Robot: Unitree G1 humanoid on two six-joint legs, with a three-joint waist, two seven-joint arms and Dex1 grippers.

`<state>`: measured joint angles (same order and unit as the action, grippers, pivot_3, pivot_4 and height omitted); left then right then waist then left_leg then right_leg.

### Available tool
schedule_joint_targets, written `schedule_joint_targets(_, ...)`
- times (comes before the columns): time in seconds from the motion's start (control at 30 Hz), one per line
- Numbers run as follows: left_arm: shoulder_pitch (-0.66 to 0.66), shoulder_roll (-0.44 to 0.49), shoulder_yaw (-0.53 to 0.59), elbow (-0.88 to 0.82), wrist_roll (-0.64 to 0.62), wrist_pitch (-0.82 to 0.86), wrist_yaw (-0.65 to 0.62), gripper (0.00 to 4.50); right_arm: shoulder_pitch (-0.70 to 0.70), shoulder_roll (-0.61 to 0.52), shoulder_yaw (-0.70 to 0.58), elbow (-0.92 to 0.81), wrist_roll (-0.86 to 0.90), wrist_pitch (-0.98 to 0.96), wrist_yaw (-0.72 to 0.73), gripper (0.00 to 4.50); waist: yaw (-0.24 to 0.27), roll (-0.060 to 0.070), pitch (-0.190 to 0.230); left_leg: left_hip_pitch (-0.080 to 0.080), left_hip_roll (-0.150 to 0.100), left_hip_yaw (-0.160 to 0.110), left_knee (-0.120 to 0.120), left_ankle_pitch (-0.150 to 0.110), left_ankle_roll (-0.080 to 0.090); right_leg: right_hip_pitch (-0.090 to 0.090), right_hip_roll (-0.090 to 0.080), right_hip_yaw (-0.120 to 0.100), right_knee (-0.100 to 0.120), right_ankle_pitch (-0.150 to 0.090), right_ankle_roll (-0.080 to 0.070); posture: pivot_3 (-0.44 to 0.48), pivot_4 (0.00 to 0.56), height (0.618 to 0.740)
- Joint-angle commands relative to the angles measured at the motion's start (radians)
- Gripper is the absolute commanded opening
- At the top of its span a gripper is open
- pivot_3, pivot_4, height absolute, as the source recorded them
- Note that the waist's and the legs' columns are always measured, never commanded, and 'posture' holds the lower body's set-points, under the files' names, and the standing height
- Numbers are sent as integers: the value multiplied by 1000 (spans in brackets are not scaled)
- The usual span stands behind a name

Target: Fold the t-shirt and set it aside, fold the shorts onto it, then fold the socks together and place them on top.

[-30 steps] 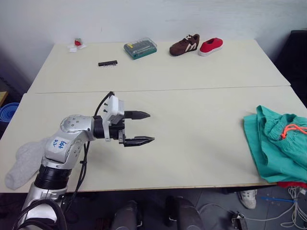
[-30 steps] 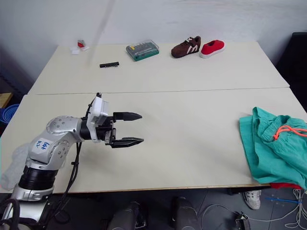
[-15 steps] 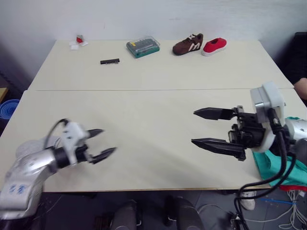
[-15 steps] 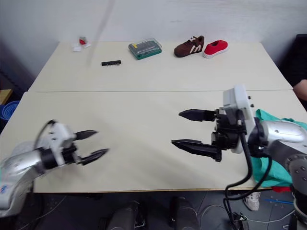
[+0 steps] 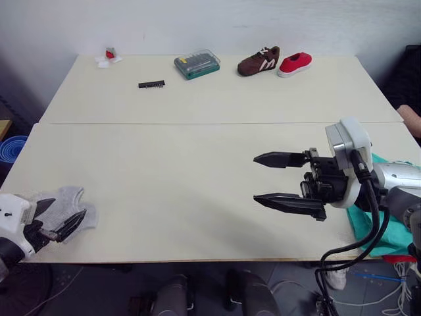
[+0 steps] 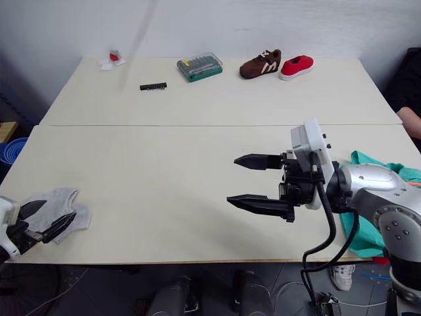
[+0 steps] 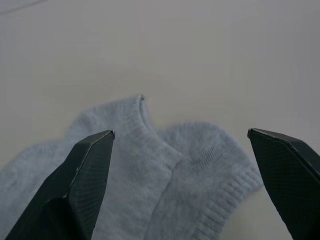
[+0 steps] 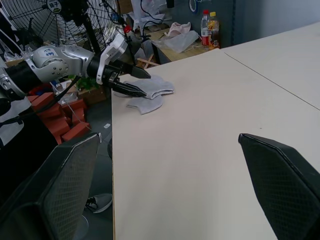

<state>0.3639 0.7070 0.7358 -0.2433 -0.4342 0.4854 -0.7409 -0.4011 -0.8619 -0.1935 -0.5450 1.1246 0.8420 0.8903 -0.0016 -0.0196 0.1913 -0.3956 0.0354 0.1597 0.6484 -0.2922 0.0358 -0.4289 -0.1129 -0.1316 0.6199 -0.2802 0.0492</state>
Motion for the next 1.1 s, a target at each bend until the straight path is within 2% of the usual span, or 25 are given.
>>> schedule_joint_targets(0.03,9,51,-13,56,-10,3,-69,4500,-9,14,-12,-22,17,-15,-13,4493,0,0,0,0,0,0,0,0,0,0,0,0,0,0,0,0,150,740)
schedule_joint_targets(0.27,-73,129,-129,215,67,39,-42,4500,8,25,-17,-46,12,-21,-45,4493,-1,0,0,0,0,0,-1,-1,-1,-1,0,0,0,0,-1,0,150,740)
schedule_joint_targets(0.3,-81,136,-143,231,73,42,-45,4304,14,24,-17,-50,7,-24,-47,4500,-1,0,0,0,0,0,-1,-1,-1,0,0,0,0,0,-1,0,150,740)
schedule_joint_targets(0.37,-101,145,-155,256,63,62,-51,3882,29,18,-17,-60,-7,-33,-43,4500,-1,2,-1,0,0,0,-1,-1,-1,-1,0,0,0,0,-1,0,150,740)
schedule_joint_targets(0.77,-140,149,-189,250,23,166,-76,136,89,-6,-20,-71,-96,-76,-5,4500,0,7,-1,1,0,0,-2,-1,-1,0,-1,0,0,0,-1,0,150,740)
schedule_joint_targets(0.93,-139,123,-206,181,-23,218,-79,27,99,-13,-35,-73,-96,-69,-13,4500,1,8,0,1,0,0,-2,-1,-1,0,-1,0,0,0,-1,0,150,740)
schedule_joint_targets(1.0,-157,114,-207,116,-74,288,-71,27,102,-14,-35,-73,-98,-69,-14,4500,3,8,0,1,0,0,-2,-1,-1,0,-1,0,0,0,-1,0,150,740)
schedule_joint_targets(1.1,-231,84,-230,-37,-208,494,-13,27,106,-18,-34,-77,-102,-67,-16,4500,10,8,0,1,0,0,-1,-1,-1,0,-1,0,0,0,0,0,150,740)
